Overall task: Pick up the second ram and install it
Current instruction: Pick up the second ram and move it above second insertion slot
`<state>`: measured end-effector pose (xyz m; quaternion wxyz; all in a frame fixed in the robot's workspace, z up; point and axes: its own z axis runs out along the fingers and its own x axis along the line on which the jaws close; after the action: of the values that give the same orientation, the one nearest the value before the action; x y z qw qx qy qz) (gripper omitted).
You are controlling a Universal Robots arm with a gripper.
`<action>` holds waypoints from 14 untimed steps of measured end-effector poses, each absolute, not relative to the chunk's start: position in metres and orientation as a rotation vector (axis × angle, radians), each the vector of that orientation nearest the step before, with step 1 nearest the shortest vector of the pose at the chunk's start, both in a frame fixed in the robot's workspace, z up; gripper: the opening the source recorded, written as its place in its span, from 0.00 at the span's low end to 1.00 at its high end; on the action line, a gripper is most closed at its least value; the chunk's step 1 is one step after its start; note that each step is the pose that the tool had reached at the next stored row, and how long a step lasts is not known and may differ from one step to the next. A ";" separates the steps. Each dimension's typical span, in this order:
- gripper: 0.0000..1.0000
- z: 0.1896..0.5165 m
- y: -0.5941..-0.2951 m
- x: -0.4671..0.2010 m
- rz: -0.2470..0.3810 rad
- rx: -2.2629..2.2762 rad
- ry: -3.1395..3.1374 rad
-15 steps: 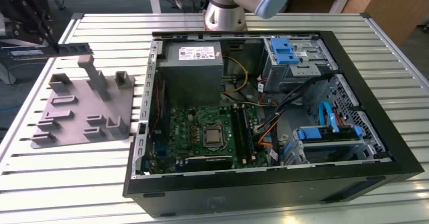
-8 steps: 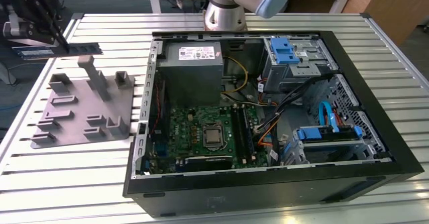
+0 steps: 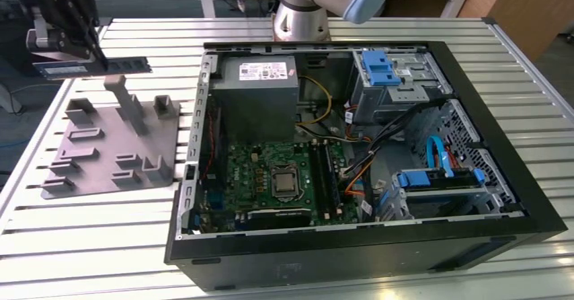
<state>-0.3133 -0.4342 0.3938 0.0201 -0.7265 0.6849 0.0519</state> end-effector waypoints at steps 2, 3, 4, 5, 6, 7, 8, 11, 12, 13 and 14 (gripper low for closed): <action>0.14 0.394 -0.434 -0.309 0.161 -2.254 2.124; 0.14 0.394 -0.434 -0.306 0.161 -2.254 2.124; 0.14 0.394 -0.434 -0.304 0.161 -2.254 2.124; 0.14 0.394 -0.434 -0.302 0.161 -2.254 2.124; 0.14 0.394 -0.434 -0.299 0.161 -2.254 2.124; 0.14 0.394 -0.434 -0.297 0.161 -2.254 2.124; 0.14 0.394 -0.434 -0.294 0.161 -2.254 2.124; 0.14 0.394 -0.434 -0.287 0.161 -2.254 2.125; 0.14 0.394 -0.434 -0.284 0.161 -2.254 2.125; 0.14 0.394 -0.434 -0.282 0.161 -2.254 2.125; 0.14 0.394 -0.434 -0.280 0.161 -2.254 2.125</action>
<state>-0.2797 -0.4342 0.3937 0.0201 -0.7265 0.6849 0.0520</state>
